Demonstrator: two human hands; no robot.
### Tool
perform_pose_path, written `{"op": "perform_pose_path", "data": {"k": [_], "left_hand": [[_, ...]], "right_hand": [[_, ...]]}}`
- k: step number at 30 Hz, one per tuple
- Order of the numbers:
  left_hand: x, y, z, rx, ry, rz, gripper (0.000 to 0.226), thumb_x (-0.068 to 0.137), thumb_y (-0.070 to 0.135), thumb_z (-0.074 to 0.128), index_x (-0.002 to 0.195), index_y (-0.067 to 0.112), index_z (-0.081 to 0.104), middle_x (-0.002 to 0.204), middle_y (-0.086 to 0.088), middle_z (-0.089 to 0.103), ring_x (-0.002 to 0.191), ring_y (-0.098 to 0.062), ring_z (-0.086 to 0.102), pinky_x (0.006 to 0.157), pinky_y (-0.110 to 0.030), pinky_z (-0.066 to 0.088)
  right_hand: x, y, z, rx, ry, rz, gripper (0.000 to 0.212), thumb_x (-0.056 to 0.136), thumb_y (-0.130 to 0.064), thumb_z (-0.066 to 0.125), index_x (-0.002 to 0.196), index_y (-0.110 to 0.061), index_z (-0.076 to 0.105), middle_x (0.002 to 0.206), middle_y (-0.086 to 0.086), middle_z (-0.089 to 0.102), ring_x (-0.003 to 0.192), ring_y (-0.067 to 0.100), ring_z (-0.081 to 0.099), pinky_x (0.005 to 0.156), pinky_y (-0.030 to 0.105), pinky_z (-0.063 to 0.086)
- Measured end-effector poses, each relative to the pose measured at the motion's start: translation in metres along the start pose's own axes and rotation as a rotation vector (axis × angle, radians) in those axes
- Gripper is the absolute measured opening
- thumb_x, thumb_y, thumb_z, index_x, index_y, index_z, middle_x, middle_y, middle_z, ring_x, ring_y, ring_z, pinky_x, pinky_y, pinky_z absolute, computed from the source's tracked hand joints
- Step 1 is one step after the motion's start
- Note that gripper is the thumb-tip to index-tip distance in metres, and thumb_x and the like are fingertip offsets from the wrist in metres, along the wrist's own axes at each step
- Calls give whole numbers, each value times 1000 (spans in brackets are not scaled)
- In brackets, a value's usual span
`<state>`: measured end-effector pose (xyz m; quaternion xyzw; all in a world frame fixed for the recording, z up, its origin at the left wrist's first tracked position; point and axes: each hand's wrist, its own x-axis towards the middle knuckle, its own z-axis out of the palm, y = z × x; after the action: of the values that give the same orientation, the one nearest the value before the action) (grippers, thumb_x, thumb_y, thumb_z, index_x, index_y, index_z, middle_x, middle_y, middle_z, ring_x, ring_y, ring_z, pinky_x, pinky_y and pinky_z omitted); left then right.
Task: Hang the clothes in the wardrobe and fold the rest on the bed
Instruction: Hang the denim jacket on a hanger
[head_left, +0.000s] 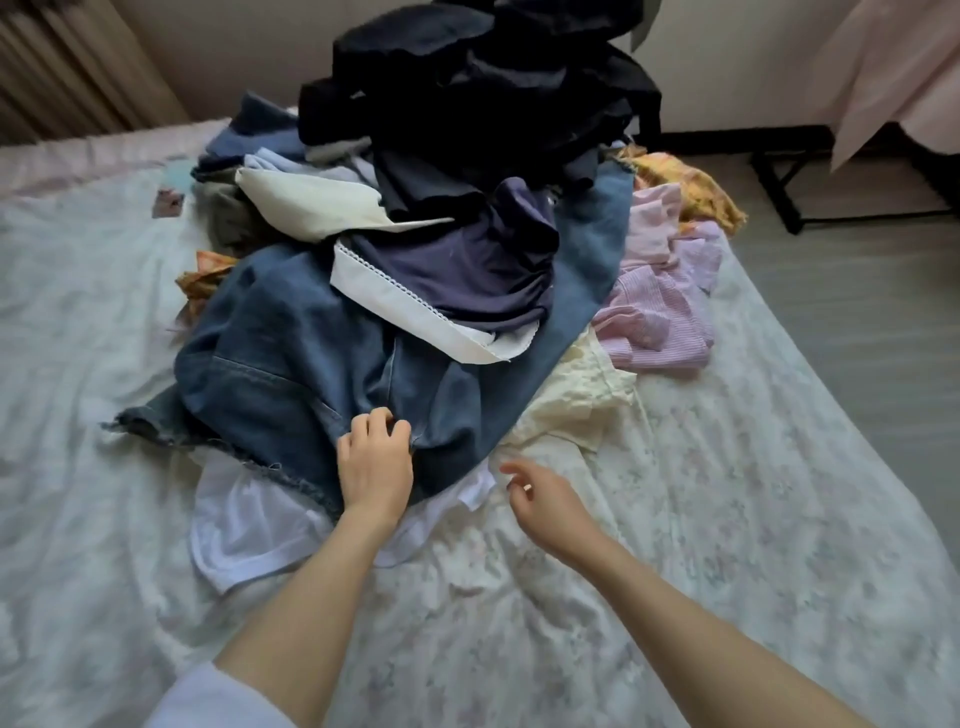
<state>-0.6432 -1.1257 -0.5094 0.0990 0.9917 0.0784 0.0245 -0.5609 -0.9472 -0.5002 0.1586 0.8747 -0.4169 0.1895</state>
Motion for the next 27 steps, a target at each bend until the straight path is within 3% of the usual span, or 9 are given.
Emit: {"op": "perform_pose_path", "data": {"k": [3,7,9,13,15,16,18,24,27], "left_hand": [[1,3,-15,-257,70,-56,6,85,-1,58,90,-1,61,83,-21,63,83,-40,58,76,-46,41],[-11,20,-56,-525,154,3,10,92,6,55,97,-2,58,78,-22,64,74,-43,59,62,-43,42],[-21,32,-81,-632,183,82,13,92,11,53,94,0,58,72,-18,65,68,-41,60,58,-42,43],[-59,45,-126,-761,162,196,24,88,25,49,90,3,59,61,-1,59,59,-34,56,54,-37,39],[-81,48,-147,-828,125,221,23,87,26,50,86,6,59,54,11,49,58,-28,51,53,-34,35],[-88,49,-156,-855,107,227,22,86,27,50,85,6,58,50,14,44,57,-25,48,53,-33,33],[-102,59,-179,-909,69,269,21,86,28,51,82,9,57,48,14,42,57,-22,44,54,-30,31],[-134,139,-239,-982,-67,591,8,90,19,60,83,17,58,61,14,50,59,-8,46,59,-23,36],[-165,190,-258,-1037,-166,678,28,91,15,59,73,33,48,59,19,49,62,3,48,61,-15,34]], "right_hand": [[-1,2,-3,-23,56,-40,46,92,-13,43,137,-23,41,134,1,47,113,15,51,84,20,37],[-9,-25,-18,-44,139,-208,77,86,-9,53,149,-27,14,150,4,20,137,16,25,102,20,30],[-12,-46,-27,-125,161,-279,85,84,-14,61,148,-32,9,154,8,9,143,19,13,111,29,27],[-39,-79,-50,-259,230,-398,41,87,-11,59,127,-8,55,151,12,28,140,25,24,110,36,27],[-67,-82,-57,-179,191,-410,24,89,-2,51,111,3,61,129,17,56,125,27,46,101,36,35],[-86,-84,-59,-71,188,-383,16,91,0,50,101,4,61,106,18,65,102,26,57,88,38,41],[-128,-82,-65,115,265,-298,14,94,-1,46,82,-7,52,67,3,55,62,14,47,64,36,37],[-241,-69,-118,443,741,-229,24,98,-1,39,76,-10,44,68,-3,44,59,2,40,58,16,37],[-303,-59,-153,436,900,-220,25,97,0,39,75,-12,45,69,-2,46,61,-2,44,61,10,38]]}}
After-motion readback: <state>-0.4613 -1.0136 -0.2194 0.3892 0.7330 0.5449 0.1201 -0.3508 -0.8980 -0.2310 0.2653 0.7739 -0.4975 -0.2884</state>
